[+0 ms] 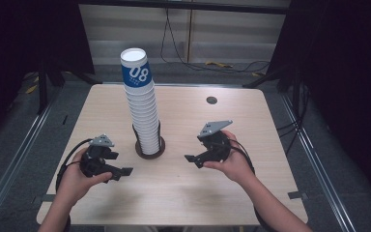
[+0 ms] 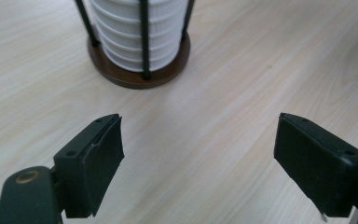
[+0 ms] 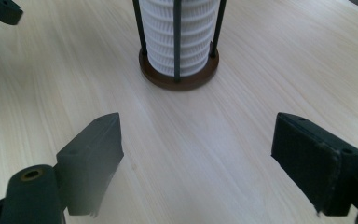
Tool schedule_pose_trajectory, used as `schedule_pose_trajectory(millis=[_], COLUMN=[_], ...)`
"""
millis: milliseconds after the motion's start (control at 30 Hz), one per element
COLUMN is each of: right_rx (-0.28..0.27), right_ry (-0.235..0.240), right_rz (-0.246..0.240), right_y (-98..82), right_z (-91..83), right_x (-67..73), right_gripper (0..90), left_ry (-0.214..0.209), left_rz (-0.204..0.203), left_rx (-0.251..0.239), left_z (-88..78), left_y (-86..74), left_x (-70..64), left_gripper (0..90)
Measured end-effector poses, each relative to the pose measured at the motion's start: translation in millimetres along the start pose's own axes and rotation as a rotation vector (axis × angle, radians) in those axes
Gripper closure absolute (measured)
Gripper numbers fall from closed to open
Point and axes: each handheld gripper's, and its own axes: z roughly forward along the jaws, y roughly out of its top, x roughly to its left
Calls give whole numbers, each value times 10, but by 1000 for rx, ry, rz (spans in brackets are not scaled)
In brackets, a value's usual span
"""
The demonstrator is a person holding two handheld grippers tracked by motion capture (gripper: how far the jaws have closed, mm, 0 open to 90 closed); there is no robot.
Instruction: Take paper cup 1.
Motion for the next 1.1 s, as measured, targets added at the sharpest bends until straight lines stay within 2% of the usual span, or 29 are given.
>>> schedule_pose_trajectory(millis=[33,67,133,200,233,267,400,567,633,800,900,1100], right_rx=[-1,1,-15,-22,-24,-32,-27,-44,-46,-48,-59,-81], right_ry=[6,5,29,29,26,32,29,66,69,67,68,70], right_rz=[-5,-27,-12,-12,-20,-48,-64,-54,-62,-69,-53,-29], right_y=[48,140,232,282,334,434,562,721,757,796,827,940], right_z=[7,15,18,13,2,-16,-37,-50,-37,22,49,43], right_x=[-8,-9,-29,-39,-41,-47,-57,-47,-37,-46,-56,-51], right_gripper=[157,157,156,156,156,156,156,156,156,153,152,152], left_ry=[-2,-8,-7,-13,-17,-23,-19,-34,-23,-50,-42,-57], left_rz=[-12,-8,-10,-10,-4,-20,-11,-16,-6,-25,-8,-33], left_rx=[-6,-4,-5,-14,-11,-25,-21,-34,-21,-42,-30,-64], left_z=[-18,-60,-78,-131,-159,-206,-270,-351,-373,-415,-459,-599], left_y=[16,56,76,120,148,200,281,387,419,494,556,751], left_x=[12,42,49,64,84,99,94,100,109,140,159,190], left_gripper=[155,154,153,153,152,153,154,155,155,158,158,158])
